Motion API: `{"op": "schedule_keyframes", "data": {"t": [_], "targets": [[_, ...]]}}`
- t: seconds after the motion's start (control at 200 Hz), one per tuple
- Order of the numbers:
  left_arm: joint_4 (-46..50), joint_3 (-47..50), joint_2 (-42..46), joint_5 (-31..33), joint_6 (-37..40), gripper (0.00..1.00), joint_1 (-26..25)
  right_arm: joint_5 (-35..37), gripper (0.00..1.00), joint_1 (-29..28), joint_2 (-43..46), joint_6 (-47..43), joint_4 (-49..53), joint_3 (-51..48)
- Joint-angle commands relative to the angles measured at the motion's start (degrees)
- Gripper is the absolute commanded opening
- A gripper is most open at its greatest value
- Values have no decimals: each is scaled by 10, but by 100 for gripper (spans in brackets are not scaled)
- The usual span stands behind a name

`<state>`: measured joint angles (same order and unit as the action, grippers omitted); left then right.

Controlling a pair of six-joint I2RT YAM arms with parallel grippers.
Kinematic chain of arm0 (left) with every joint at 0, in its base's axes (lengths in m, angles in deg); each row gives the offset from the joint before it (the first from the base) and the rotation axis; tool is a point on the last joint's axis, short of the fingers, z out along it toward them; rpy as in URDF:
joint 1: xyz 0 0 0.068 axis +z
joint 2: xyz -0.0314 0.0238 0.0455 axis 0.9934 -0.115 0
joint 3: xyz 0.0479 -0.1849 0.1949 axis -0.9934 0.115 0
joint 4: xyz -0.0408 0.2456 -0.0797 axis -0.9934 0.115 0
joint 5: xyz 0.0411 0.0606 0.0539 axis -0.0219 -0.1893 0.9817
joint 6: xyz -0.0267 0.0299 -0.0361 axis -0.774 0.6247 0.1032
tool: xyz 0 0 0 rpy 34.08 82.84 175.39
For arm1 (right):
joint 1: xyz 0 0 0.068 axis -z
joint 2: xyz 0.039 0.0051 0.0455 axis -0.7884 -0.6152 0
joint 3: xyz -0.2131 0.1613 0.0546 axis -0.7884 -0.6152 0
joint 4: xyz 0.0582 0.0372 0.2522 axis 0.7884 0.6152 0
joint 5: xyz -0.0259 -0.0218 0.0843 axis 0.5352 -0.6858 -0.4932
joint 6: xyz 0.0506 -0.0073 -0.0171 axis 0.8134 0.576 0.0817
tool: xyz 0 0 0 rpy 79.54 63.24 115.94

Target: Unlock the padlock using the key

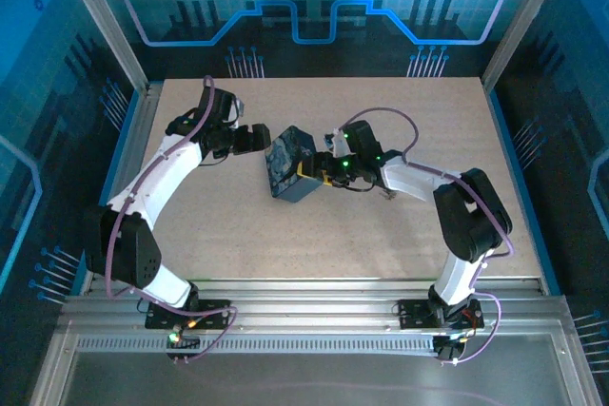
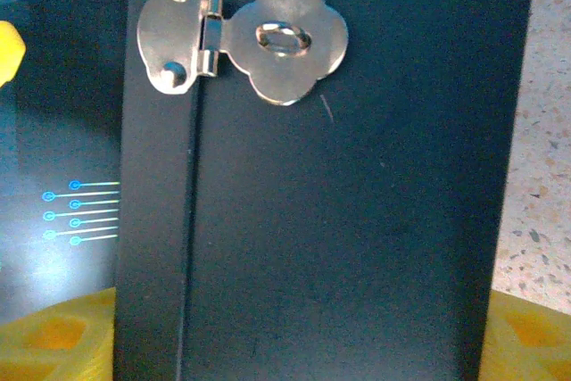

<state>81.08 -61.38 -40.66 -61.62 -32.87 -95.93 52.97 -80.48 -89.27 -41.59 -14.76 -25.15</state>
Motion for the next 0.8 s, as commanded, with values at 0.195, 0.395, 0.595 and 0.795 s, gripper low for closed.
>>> {"op": "schedule_keyframes", "data": {"t": [0.195, 0.395, 0.595, 0.795], "targets": [[14, 14, 34, -2, -14, 93, -17, -30, 65, 44, -12, -10, -39, -51], [6, 17, 19, -3, -20, 93, -40, -29, 73, 60, -11, -53, -18, -56], [-5, 12, -14, 2, -37, 92, -71, -17, 92, 69, -18, -98, 22, -48], [-6, 7, -18, 7, -36, 92, -71, 24, 98, 70, -15, -159, 90, -24]]}}
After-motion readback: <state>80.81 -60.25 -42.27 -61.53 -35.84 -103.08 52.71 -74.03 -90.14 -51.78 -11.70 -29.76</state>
